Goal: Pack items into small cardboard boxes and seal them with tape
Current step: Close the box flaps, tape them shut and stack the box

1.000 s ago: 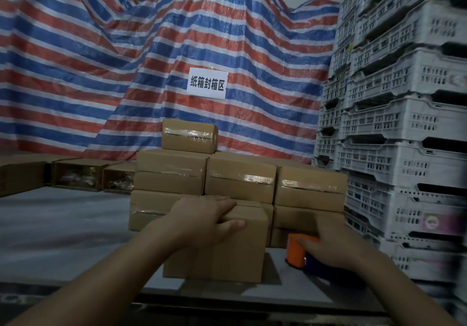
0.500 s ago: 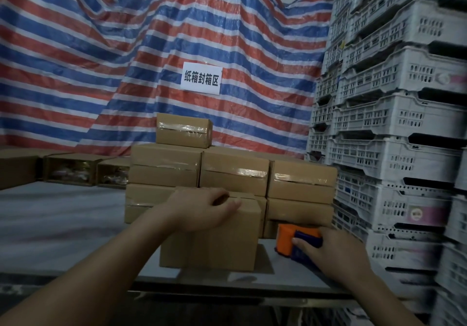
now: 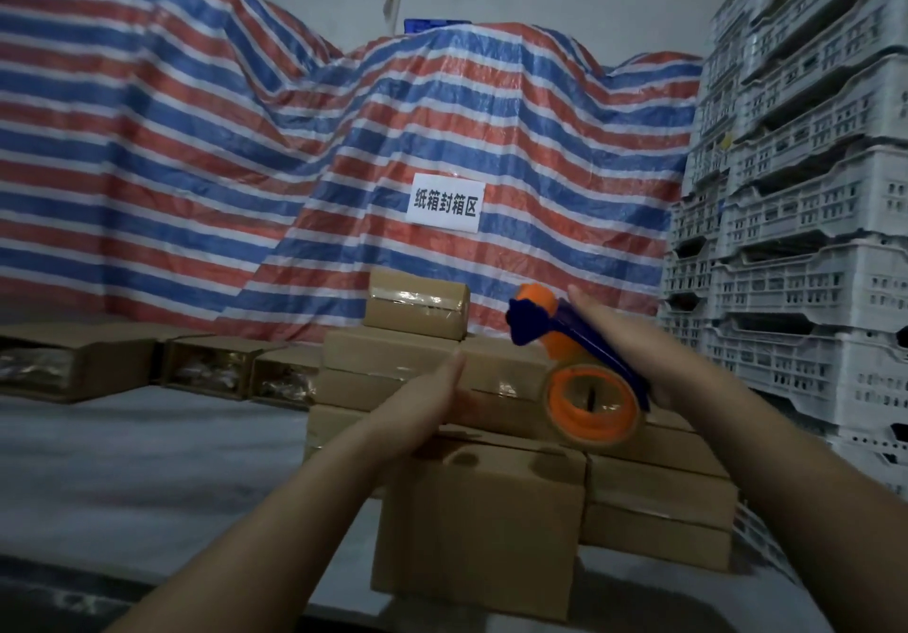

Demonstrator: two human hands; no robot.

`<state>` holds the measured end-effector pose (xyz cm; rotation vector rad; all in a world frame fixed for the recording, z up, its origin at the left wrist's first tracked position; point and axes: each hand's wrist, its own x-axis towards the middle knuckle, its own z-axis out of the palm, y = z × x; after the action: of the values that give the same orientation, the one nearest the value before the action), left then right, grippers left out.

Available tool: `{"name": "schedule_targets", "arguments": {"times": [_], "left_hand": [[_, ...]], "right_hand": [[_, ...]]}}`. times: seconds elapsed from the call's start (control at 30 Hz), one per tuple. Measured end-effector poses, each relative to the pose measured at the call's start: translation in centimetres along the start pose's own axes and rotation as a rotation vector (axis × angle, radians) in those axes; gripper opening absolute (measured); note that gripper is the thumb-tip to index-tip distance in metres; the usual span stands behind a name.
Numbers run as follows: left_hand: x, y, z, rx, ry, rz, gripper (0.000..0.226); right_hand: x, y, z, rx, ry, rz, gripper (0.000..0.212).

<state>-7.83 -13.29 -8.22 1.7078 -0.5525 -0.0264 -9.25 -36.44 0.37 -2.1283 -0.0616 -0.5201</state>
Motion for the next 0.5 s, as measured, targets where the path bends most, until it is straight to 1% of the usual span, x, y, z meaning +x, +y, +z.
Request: {"name": "schedule_targets", "arguments": {"times": [0.1, 0.17, 0.3, 0.43, 0.5], "left_hand": [[0.1, 0.1, -0.8, -0.269, 0.054, -0.066, 0.071], [0.2, 0.3, -1.0, -0.36, 0.051, -0.107, 0.071], [0.7, 0.9, -0.9, -0.387, 0.081, -0.175, 0.053], [0.9, 1.4, -0.7, -0.413, 0.087, -0.216, 0.046], [1.0, 1.5, -0.6, -0.399, 0.1, -0.213, 0.039]], "right_hand": [[1.5, -0.4, 2.9, -0.058, -0.112, 0.0, 0.068], [2.0, -0.2, 4.0, -0.113, -0.154, -0.008, 0.058], [1.9, -0.4, 4.4, -0.188, -0.177, -0.037, 0.057], [1.7, -0.4, 4.5, -0.145, -0.211, -0.031, 0.057], [1.7, -0.3, 4.5, -0.13, -0.216, -0.049, 0.056]]}}
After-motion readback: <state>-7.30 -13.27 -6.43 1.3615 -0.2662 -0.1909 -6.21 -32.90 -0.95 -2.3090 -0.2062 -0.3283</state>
